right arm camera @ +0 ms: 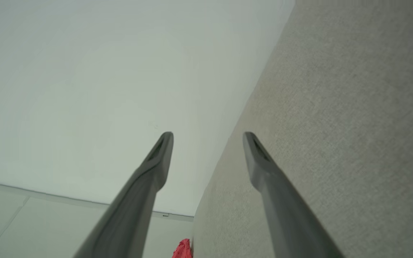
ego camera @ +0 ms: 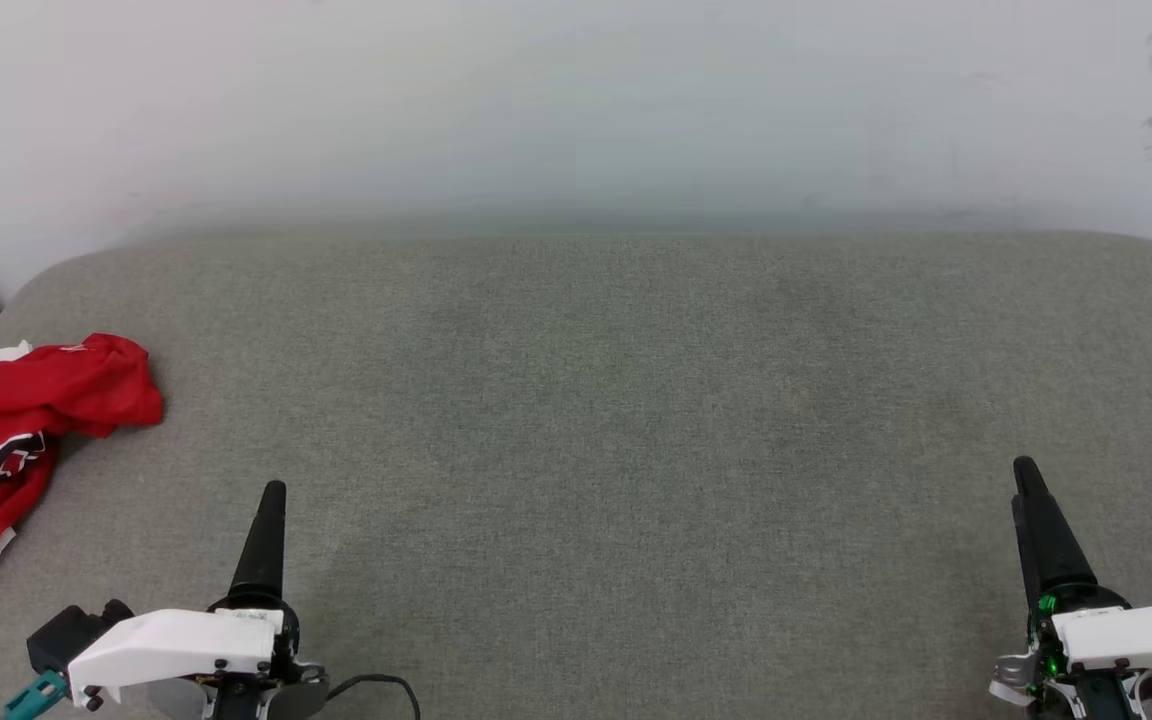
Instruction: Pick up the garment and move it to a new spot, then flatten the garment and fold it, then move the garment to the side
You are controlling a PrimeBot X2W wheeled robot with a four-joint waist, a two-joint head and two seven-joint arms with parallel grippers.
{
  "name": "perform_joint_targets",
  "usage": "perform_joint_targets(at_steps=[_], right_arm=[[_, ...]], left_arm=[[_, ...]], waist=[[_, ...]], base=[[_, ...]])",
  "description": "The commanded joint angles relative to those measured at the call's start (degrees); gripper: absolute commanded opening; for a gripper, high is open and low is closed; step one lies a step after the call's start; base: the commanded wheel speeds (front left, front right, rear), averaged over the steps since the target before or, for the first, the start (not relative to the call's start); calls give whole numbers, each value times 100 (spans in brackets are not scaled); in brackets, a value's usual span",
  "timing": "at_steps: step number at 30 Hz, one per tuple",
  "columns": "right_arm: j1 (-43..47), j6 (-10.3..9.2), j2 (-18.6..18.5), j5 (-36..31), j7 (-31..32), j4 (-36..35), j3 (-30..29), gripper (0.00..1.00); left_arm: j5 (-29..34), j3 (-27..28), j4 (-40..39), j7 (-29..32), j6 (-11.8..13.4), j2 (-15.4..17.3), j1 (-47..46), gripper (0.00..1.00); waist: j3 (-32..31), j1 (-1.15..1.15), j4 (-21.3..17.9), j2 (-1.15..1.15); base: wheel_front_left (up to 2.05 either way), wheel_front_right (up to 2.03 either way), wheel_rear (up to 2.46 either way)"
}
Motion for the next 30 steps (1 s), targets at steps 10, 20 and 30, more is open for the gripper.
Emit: perform_joint_targets(at_steps=[10, 20, 30], right_arm=[[69, 0, -7, -1637, -276, -574, 142, 100], [204, 0, -6, -2701, -487, -723, 243, 100], [363, 0, -5, -3527, -678, -783, 300, 100]], left_arm=[[1564, -281, -435, -270, 421, 20, 57, 100], [2683, -510, -554, -481, 691, 80, 149, 100], [3478, -742, -667, -672, 891, 201, 262, 100]], waist=[[17, 0, 5, 0], [29, 0, 3, 0], [23, 0, -3, 0]], base=[[0, 0, 0], [0, 0, 0], [0, 0, 0]])
